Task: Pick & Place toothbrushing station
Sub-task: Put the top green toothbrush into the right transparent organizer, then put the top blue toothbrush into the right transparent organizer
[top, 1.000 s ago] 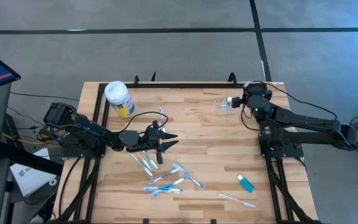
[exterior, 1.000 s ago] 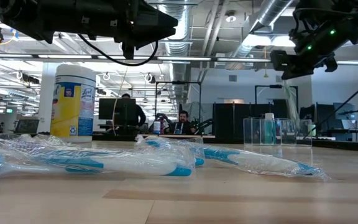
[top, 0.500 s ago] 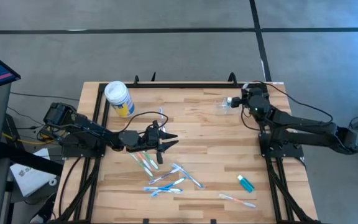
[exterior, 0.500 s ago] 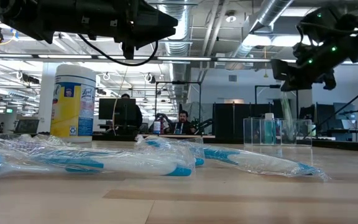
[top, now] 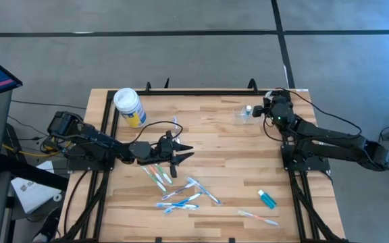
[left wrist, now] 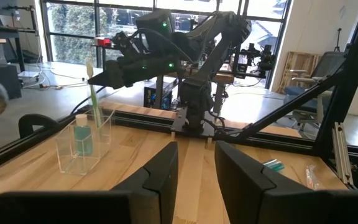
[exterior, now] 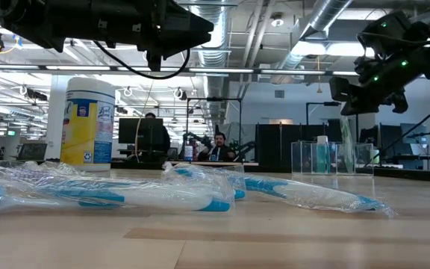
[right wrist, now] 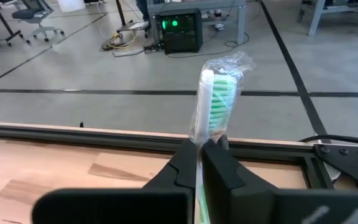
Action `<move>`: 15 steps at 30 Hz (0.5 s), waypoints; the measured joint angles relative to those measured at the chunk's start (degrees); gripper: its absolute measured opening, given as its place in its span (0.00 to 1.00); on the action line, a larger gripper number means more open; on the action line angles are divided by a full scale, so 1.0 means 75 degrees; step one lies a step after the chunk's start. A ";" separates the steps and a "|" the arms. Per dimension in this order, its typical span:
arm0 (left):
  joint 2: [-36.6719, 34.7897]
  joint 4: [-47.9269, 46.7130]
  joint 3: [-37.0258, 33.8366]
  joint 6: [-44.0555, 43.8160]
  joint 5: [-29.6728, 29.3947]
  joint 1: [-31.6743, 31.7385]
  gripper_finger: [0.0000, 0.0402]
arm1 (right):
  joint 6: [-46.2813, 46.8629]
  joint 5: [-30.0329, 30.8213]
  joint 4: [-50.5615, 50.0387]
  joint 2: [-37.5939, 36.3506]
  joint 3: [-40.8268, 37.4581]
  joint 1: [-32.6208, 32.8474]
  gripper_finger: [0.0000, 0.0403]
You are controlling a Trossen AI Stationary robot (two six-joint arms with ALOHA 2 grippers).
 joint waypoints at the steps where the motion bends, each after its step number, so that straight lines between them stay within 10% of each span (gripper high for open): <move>1: 0.0001 0.0002 0.0000 0.0000 0.0001 0.0000 0.25 | 0.0000 0.0001 0.0000 0.0000 0.0000 -0.0002 0.02; 15: -0.0001 -0.0007 0.0000 -0.0002 0.0001 -0.0002 0.25 | 0.0134 -0.0018 -0.0082 0.0000 0.0000 0.0000 0.19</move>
